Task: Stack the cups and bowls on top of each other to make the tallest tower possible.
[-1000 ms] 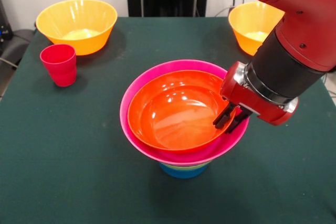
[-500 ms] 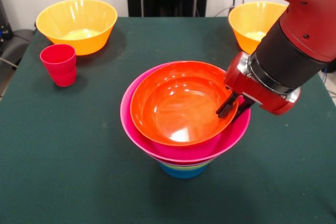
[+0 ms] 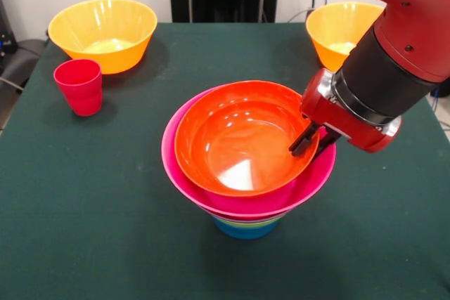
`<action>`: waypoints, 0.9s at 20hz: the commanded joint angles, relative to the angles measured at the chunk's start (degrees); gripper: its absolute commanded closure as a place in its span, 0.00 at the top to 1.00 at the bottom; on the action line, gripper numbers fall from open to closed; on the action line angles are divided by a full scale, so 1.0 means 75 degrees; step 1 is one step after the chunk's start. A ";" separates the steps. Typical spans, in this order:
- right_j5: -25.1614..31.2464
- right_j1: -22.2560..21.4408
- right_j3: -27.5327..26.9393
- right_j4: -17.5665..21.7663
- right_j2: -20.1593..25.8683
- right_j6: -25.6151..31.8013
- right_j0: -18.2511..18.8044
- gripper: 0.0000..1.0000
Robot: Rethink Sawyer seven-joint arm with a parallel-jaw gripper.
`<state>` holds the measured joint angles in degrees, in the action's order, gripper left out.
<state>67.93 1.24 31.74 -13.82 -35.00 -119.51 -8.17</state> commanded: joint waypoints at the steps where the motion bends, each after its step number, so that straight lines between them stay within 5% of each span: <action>1: 0.0311 -0.0066 0.0706 -0.0076 0.0530 -0.1570 -0.0096 0.00; 16: 0.0209 -0.0067 0.0671 -0.0028 0.0494 -0.1538 -0.0105 0.00; 17: 0.0216 -0.0068 0.0671 -0.0027 0.0497 -0.1536 -0.0107 1.00; 18: 0.0211 -0.0070 0.0673 -0.0026 0.0498 -0.1539 -0.0109 1.00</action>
<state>67.94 1.22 31.94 -13.77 -35.12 -119.51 -8.15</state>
